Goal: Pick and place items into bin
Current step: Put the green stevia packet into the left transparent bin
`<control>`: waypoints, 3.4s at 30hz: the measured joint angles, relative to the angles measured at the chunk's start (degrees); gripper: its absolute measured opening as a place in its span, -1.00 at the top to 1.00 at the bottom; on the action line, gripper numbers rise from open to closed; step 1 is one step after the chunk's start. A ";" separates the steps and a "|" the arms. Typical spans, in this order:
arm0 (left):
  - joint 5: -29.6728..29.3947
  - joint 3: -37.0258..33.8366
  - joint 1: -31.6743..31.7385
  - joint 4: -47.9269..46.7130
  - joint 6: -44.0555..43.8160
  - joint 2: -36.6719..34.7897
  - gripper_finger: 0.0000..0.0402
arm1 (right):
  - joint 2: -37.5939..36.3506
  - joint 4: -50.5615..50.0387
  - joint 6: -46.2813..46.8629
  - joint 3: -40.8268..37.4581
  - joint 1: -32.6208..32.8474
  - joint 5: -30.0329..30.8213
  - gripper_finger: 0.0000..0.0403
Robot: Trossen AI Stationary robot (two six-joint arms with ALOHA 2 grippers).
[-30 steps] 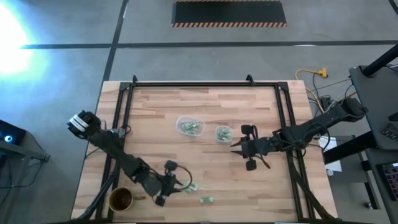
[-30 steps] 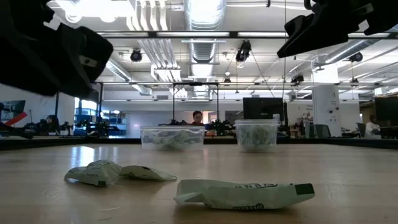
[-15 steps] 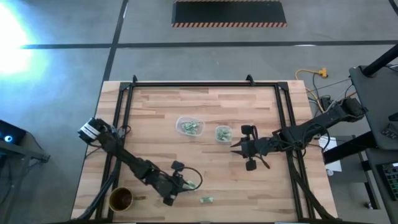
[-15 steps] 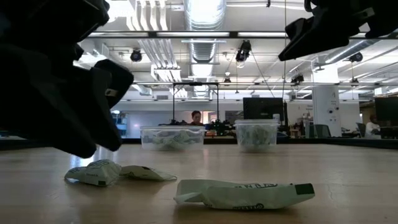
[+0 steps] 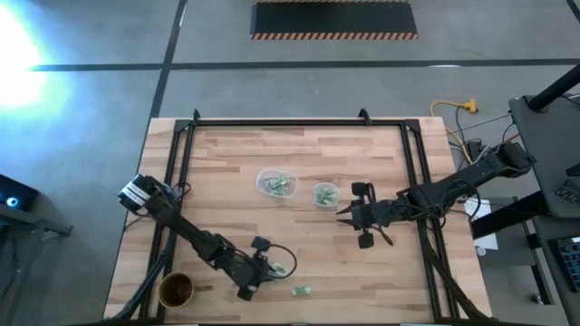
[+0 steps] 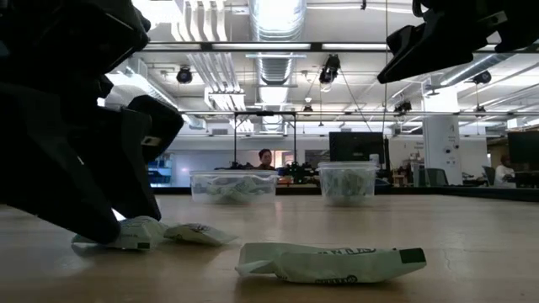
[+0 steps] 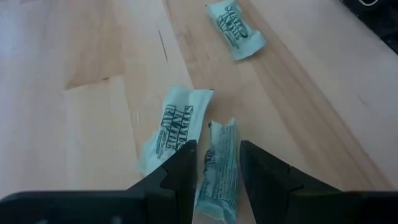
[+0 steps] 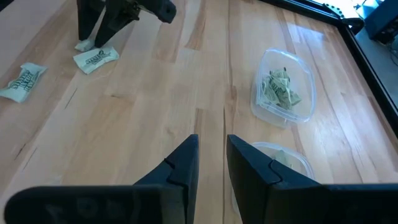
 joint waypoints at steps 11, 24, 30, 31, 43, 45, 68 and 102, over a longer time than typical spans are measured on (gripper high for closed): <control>0.13 -0.09 0.66 0.20 2.43 0.47 0.76 | 0.00 -0.02 0.00 0.00 0.00 0.02 0.64; -4.84 -0.09 0.66 -0.40 7.80 -2.64 0.95 | 0.02 -0.02 -0.02 0.00 -0.02 0.02 0.64; -15.09 -0.09 2.00 -3.29 12.16 -5.97 0.95 | 0.02 0.00 -0.02 0.00 -0.02 0.02 0.64; -16.91 -0.09 2.46 -4.16 12.23 -6.65 0.95 | 0.02 0.00 -0.04 0.00 -0.02 0.02 0.64; -23.36 -0.13 16.63 -5.59 22.10 -11.63 0.95 | 0.02 0.65 -0.02 0.00 -0.02 0.15 0.64; -23.34 -0.13 19.94 -5.65 22.10 -11.70 0.95 | 0.02 0.64 -0.02 -0.02 -0.02 0.15 0.64; -23.18 -0.13 34.03 -13.77 15.81 -11.94 0.77 | 0.02 0.59 -0.11 -0.90 -0.04 0.09 0.64; 2.66 -0.06 4.45 -39.03 -19.56 -25.71 0.39 | 0.02 2.46 0.95 -2.48 -0.02 0.02 0.64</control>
